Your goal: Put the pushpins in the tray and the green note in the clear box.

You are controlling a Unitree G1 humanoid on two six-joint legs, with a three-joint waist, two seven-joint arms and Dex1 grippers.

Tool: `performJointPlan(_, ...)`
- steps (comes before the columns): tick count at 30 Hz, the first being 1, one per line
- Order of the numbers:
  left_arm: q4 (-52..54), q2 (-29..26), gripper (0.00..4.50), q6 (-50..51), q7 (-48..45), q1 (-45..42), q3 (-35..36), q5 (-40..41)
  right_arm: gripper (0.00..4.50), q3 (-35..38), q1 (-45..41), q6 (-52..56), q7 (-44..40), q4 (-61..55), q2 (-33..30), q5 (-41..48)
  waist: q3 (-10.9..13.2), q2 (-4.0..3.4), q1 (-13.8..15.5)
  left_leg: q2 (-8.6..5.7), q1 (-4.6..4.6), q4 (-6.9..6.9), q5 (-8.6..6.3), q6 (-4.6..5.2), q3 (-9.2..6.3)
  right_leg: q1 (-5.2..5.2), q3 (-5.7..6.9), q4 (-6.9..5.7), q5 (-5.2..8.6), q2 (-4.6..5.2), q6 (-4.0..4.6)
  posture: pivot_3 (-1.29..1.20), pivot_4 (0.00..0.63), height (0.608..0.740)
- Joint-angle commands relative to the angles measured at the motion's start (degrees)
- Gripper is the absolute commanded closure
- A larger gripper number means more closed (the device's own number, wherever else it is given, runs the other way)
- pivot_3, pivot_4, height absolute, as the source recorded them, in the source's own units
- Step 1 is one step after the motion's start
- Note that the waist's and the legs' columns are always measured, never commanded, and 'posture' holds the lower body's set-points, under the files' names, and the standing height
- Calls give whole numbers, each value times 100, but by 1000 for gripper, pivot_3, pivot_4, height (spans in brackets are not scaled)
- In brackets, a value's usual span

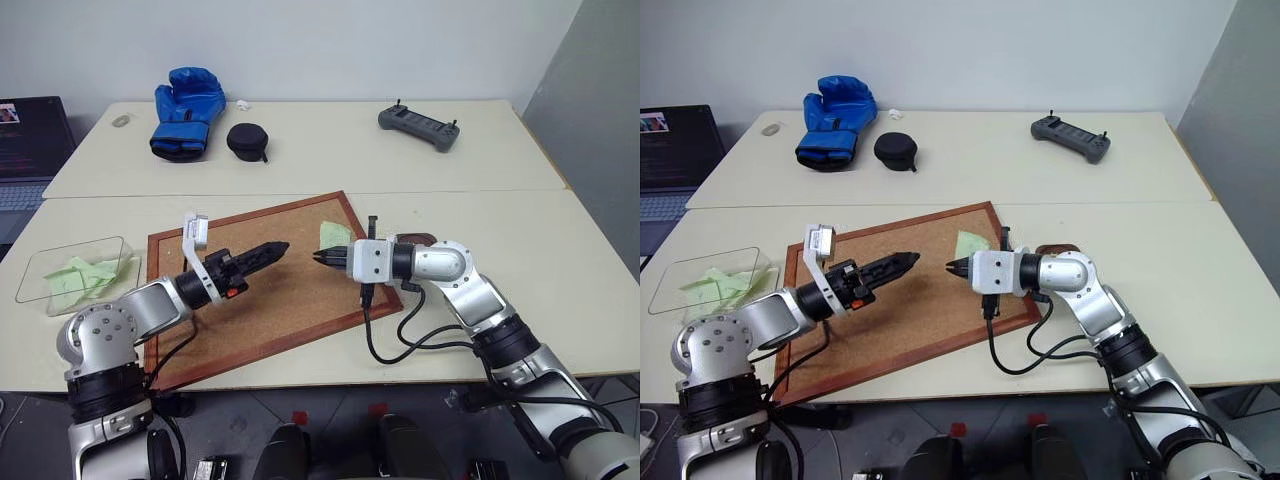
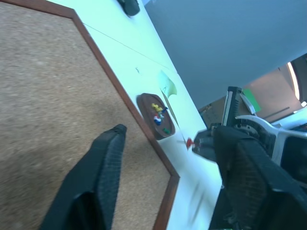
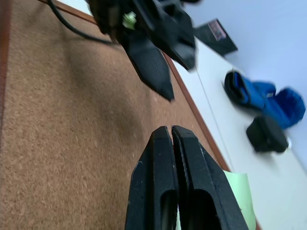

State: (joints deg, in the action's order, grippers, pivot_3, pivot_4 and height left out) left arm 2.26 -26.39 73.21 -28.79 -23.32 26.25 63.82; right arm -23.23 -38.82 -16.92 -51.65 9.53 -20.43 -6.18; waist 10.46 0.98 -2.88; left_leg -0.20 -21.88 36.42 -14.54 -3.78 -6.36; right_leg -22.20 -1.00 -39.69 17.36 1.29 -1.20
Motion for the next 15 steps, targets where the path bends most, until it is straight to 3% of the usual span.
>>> performJointPlan(1, -18, 187, 552, 117, 247, -114, 61, 366, 4500, -90, -158, -862, -73, -158, -203, -231, 1, 1, 20, 1, 0, 0, 0, -1, -1, 0, 0, 0, 0, 1, 0, 0, 150, 740)
performJointPlan(4, -17, 349, 22, 153, 385, -197, -39, 486, 4500, -183, -201, -1308, -131, -141, -332, -347, 4, 8, 31, 0, -2, 0, 1, -4, 0, 1, 0, 5, 0, 3, 0, 0, 150, 740)
performJointPlan(15, -57, 462, 5, 368, 270, -369, -420, 774, 4500, -389, -225, -2005, -186, -115, -441, -477, 6, 10, 56, -2, -2, 0, 5, -12, 2, 3, 0, 12, -1, 4, 0, 0, 150, 740)
